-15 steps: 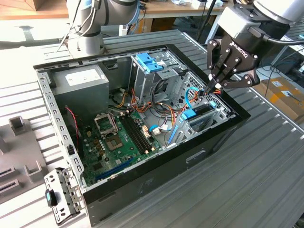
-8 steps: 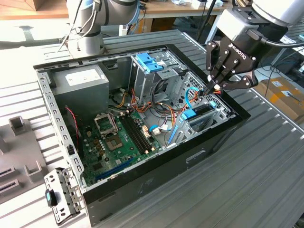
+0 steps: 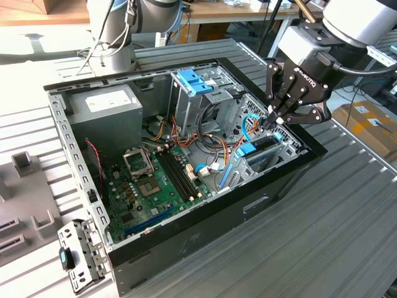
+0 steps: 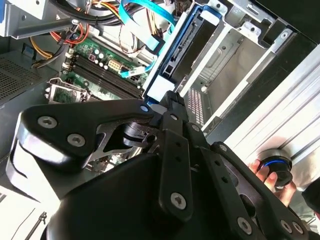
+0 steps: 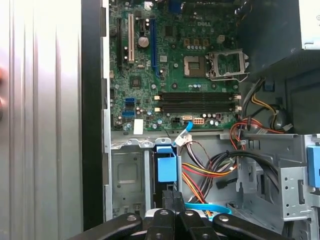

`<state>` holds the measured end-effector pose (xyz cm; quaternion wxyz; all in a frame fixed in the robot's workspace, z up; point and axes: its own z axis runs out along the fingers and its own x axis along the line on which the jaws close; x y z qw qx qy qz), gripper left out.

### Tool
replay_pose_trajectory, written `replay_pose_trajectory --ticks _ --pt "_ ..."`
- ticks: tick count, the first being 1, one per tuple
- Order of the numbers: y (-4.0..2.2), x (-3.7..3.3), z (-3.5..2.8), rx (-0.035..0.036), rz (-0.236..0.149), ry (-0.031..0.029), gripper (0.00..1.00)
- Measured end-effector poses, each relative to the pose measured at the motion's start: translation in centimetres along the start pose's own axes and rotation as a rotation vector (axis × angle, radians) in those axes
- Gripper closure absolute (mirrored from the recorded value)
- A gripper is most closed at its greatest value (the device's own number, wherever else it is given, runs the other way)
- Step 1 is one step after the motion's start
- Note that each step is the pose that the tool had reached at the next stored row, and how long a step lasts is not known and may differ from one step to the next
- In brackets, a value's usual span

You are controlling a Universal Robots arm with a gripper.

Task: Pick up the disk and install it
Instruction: 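Insert the disk into the insertion slot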

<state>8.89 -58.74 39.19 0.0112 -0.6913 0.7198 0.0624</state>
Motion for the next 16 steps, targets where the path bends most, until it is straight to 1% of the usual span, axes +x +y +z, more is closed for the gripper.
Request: replay_pose_trajectory --ticks 5,6,9,11,12,14,16 --pt "-0.36 0.09 0.97 -0.0042 0.000 0.0002 0.89" --pt "-0.53 0.13 1.43 -0.0059 0.000 0.0002 0.89" --pt "-0.89 0.22 2.36 -0.0084 0.001 0.0004 0.89" --pt "-1.16 0.29 3.13 -0.0110 0.001 0.0003 0.89" --pt "-1.26 0.32 3.42 -0.0124 0.001 0.0004 0.89" --pt "-1.42 0.35 3.76 -0.0145 0.002 0.0006 0.89" --pt "-1.87 0.34 3.81 -0.0154 0.002 0.0008 0.89"
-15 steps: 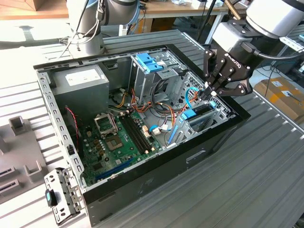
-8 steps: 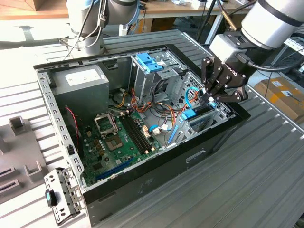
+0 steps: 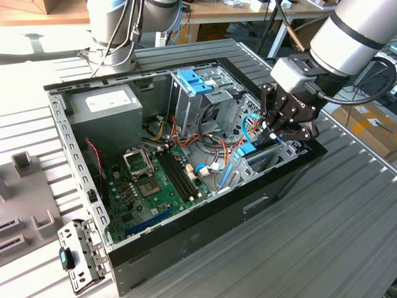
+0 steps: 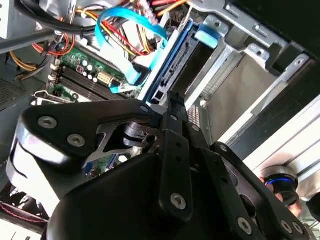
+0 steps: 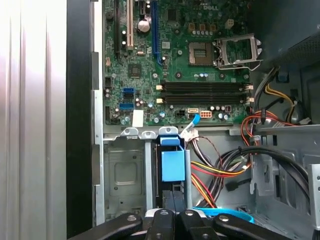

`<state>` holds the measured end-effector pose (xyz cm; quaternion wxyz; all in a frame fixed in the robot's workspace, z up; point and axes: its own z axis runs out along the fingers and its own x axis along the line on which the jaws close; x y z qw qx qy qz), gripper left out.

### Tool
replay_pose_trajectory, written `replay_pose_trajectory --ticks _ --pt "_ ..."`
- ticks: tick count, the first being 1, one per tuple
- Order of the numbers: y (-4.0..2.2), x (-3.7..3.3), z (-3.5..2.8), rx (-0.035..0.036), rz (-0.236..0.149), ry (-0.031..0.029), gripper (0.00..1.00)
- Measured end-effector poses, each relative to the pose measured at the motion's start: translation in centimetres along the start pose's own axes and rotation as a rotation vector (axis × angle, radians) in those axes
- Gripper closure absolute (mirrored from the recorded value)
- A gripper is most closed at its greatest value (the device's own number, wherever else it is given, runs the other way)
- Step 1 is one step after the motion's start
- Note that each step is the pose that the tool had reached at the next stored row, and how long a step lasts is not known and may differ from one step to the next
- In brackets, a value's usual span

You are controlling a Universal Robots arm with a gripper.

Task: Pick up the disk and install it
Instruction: 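Insert the disk into the insertion slot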

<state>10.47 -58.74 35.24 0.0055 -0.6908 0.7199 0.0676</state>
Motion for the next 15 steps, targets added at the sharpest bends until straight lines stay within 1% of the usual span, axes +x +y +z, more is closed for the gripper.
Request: replay_pose_trajectory --ticks 1,2,3,4,6,10,12,13,14,15 --pt "-0.50 -0.03 -0.03 -0.0003 0.000 -0.0001 0.89" --pt "-0.69 -0.04 -0.05 -0.0003 0.000 -0.0001 0.89" --pt "-1.08 -0.05 -0.08 -0.0003 0.000 -0.0001 0.89" --pt "-1.32 -0.07 -0.10 -0.0003 0.000 -0.0002 0.89" --pt "-1.67 -0.11 -0.36 -0.0002 0.000 -0.0001 0.89" --pt "-2.18 -0.16 -0.63 -0.0003 0.000 -0.0002 0.89" --pt "-2.54 -0.19 -0.85 -0.0003 0.000 -0.0004 0.89" --pt "-2.82 -0.21 -0.94 -0.0003 0.000 -0.0003 0.89" --pt "-3.22 -0.24 -1.08 -0.0004 0.000 -0.0002 0.89" --pt "-3.38 -0.26 -1.18 -0.0004 0.000 -0.0001 0.89"
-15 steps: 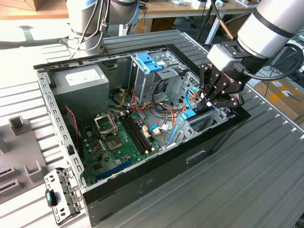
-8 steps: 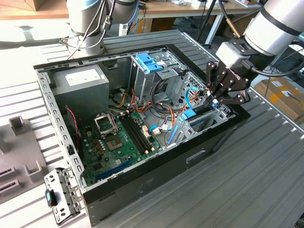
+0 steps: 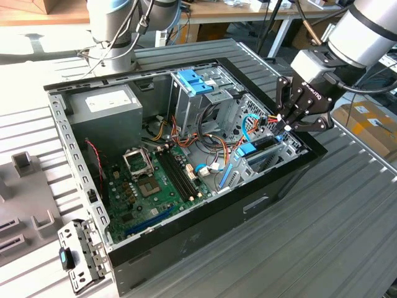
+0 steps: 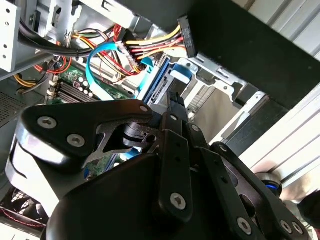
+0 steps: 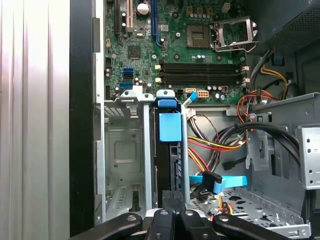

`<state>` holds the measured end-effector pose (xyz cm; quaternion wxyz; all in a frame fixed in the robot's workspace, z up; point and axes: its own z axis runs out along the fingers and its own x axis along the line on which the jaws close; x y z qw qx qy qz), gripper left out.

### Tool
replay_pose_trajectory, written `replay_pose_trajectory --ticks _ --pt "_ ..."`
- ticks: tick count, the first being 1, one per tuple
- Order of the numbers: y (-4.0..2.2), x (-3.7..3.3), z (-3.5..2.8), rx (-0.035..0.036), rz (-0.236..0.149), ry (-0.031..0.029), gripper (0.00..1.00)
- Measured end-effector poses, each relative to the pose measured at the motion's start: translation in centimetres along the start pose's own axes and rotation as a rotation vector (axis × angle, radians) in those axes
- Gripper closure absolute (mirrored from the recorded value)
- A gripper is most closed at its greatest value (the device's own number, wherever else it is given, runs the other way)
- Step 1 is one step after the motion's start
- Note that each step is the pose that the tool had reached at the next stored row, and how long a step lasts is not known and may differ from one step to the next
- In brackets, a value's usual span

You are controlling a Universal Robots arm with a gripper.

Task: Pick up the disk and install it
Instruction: 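Insert the disk into the insertion slot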

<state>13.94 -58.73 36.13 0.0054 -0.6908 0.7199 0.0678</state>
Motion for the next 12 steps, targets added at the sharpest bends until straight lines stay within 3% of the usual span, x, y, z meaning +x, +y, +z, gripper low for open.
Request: replay_pose_trajectory --ticks 5,8,9,10,11,12 --pt "-0.73 -0.08 -0.58 -0.0001 0.000 -0.0003 0.89" --pt "-0.83 -0.10 -0.63 0.0000 0.000 -0.0001 0.89" --pt "-0.83 -0.09 -0.62 0.0043 0.000 -0.0004 0.89" --pt "-0.84 -0.09 -0.58 0.0220 -0.002 -0.0011 0.89" --pt "-0.84 -0.09 -0.58 0.0305 -0.003 -0.0012 0.89" --pt "-0.85 -0.09 -0.57 0.0345 -0.004 -0.0015 0.89"
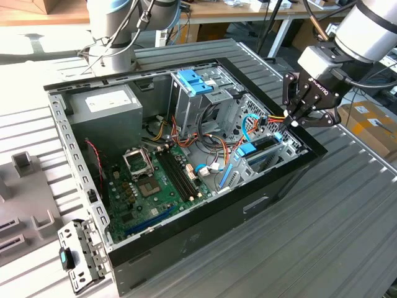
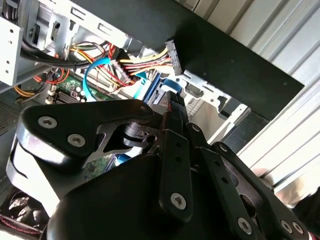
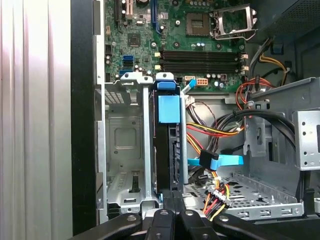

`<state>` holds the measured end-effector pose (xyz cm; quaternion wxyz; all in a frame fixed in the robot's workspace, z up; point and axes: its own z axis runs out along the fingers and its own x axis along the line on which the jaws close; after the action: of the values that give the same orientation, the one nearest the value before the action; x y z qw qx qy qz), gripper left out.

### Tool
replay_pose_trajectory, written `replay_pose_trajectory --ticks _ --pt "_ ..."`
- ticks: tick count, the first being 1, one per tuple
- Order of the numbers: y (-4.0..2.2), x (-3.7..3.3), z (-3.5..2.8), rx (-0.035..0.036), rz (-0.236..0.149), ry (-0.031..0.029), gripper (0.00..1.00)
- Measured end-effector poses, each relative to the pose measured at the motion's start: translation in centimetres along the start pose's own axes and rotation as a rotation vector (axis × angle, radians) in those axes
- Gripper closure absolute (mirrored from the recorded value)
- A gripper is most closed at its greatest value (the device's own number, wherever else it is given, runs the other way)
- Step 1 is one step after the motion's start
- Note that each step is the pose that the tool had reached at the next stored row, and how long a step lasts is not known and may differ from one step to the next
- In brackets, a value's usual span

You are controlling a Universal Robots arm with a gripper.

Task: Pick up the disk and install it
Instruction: 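Insert the disk into the insertion slot, then insert the first disk wire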

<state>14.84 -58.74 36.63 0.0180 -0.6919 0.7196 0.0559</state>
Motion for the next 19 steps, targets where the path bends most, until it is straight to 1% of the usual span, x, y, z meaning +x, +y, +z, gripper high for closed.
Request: replay_pose_trajectory --ticks 4,13,15,19 --pt "0.01 0.00 0.00 0.0014 0.000 0.0001 0.89" --pt "0.01 0.00 0.00 0.0019 -0.001 0.0000 0.89" --pt "0.01 0.00 0.00 0.0015 -0.004 0.0002 0.89" --pt "0.01 0.00 0.00 -0.0005 -0.024 0.0013 0.89"
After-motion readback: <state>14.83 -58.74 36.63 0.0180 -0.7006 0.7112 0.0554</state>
